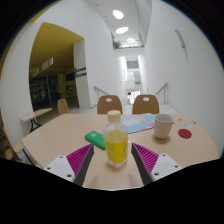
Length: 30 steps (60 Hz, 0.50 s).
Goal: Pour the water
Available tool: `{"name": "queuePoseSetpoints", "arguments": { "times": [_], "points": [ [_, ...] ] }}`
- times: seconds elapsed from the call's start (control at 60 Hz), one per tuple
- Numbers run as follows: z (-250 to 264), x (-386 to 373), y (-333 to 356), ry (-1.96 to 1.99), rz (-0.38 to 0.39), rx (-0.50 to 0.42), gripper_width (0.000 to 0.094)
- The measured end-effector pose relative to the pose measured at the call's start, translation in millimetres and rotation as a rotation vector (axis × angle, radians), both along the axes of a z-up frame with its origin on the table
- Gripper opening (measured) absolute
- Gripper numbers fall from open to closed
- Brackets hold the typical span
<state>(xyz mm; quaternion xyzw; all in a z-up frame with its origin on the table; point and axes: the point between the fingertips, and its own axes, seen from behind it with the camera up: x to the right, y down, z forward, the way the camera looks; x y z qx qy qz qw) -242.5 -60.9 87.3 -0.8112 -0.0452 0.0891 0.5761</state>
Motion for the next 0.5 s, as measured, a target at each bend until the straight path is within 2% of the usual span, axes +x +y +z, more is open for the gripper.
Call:
{"name": "queuePoseSetpoints", "arguments": {
  "times": [0.117, 0.233, 0.283, 0.3, 0.367, 0.433, 0.5],
  "points": [
    [-17.6, 8.4, 51.4, -0.063, -0.008, 0.024, 0.0825],
    [-30.9, -5.0, 82.3, -0.059, 0.050, 0.008, 0.0805],
    [-29.8, -11.7, 90.7, -0.046, 0.069, 0.025, 0.0716],
    [-32.5, -10.5, 97.4, -0.048, 0.071, 0.029, 0.0573],
    [-32.7, -8.5, 96.5, -0.058, 0.071, 0.044, 0.0528],
    [-30.0, -5.5, 95.5, -0.044, 0.073, 0.056, 0.0404],
    [-29.1, -1.8, 99.5, -0.032, 0.059, 0.070, 0.0347]
  ]
}}
